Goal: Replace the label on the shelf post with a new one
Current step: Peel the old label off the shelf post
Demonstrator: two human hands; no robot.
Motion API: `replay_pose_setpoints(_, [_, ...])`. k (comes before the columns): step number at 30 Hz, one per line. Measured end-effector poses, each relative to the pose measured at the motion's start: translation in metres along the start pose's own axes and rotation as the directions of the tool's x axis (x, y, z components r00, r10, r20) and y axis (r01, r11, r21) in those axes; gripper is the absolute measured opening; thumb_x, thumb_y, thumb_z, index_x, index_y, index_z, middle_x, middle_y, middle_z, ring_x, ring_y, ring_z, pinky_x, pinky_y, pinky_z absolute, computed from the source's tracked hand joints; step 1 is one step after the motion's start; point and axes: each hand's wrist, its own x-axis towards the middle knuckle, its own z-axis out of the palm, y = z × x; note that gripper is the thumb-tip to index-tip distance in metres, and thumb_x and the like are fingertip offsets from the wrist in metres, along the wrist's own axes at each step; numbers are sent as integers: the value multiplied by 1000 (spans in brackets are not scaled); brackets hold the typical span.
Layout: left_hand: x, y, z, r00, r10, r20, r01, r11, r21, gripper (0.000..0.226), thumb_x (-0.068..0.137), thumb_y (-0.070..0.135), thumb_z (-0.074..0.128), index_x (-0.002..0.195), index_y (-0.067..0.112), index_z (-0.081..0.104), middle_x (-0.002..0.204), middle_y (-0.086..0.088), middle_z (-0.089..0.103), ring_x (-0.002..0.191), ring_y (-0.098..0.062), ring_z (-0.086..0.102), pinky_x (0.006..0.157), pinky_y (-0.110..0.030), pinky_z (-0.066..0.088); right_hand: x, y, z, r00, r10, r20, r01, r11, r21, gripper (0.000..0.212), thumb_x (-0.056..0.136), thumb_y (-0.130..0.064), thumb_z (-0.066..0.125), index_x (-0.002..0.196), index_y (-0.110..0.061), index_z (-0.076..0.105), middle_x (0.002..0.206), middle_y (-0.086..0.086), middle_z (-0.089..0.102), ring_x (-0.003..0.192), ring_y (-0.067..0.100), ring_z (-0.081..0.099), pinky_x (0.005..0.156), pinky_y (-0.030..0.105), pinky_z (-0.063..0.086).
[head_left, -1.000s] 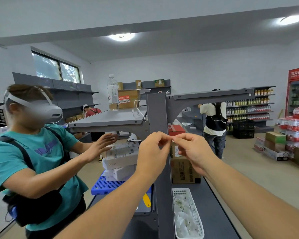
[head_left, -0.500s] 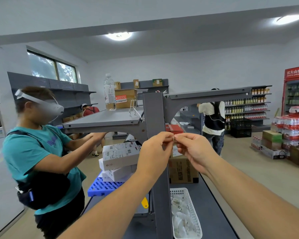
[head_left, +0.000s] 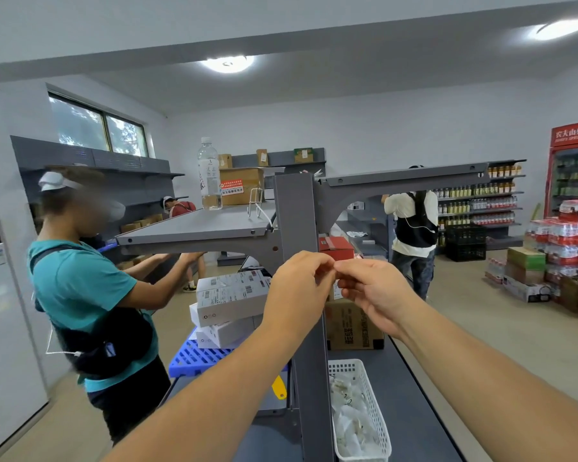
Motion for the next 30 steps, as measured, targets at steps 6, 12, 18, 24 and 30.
replay_pose_setpoints(6, [0, -2, -2, 1000, 2, 2, -2, 1000, -5, 12, 93, 18, 73, 103, 19, 80, 97, 5, 75, 88, -10, 66, 83, -33, 58, 0, 0, -6, 997, 47, 56, -47, 999, 2, 15, 95, -7, 71, 85, -6, 83, 75, 4, 74, 68, 11, 60, 66, 24, 52])
replay_pose_setpoints(12, [-9, -4, -2, 998, 13, 56, -13, 1000, -11, 11, 93, 22, 71, 102, 20, 76, 91, 7, 70, 82, -8, 62, 79, -32, 57, 4, 12, -15, 995, 61, 75, -59, 998, -28, 11, 96, -6, 70, 98, -5, 81, 83, 6, 73, 71, 11, 63, 64, 22, 54])
replay_pose_setpoints(18, [-22, -10, -5, 994, 41, 98, -42, 999, 9, 16, 94, 19, 68, 109, 18, 74, 93, 7, 69, 84, -10, 61, 80, -30, 56, 12, 32, -26, 1000, 28, 10, -27, 994, -108, 9, 95, -6, 72, 96, -5, 81, 90, 9, 73, 74, 12, 64, 65, 23, 54])
replay_pose_setpoints(24, [-37, -26, -20, 1000, 7, 28, -9, 999, 45, 12, 93, 12, 65, 102, 17, 72, 91, 5, 68, 81, -10, 61, 74, -22, 52, 21, 76, -57, 962, 62, -264, -166, 905, -392, 10, 87, -4, 78, 97, -7, 77, 107, 13, 76, 88, 24, 71, 73, 30, 56])
replay_pose_setpoints(30, [-54, -52, -28, 998, -59, 7, 59, 995, 86, 11, 91, 10, 64, 98, 16, 72, 89, 4, 70, 79, -14, 62, 73, -28, 55, 20, 124, -70, 957, 65, -283, -253, 668, -700, 10, 83, -9, 76, 87, -19, 76, 89, 5, 76, 77, 20, 66, 62, 28, 50])
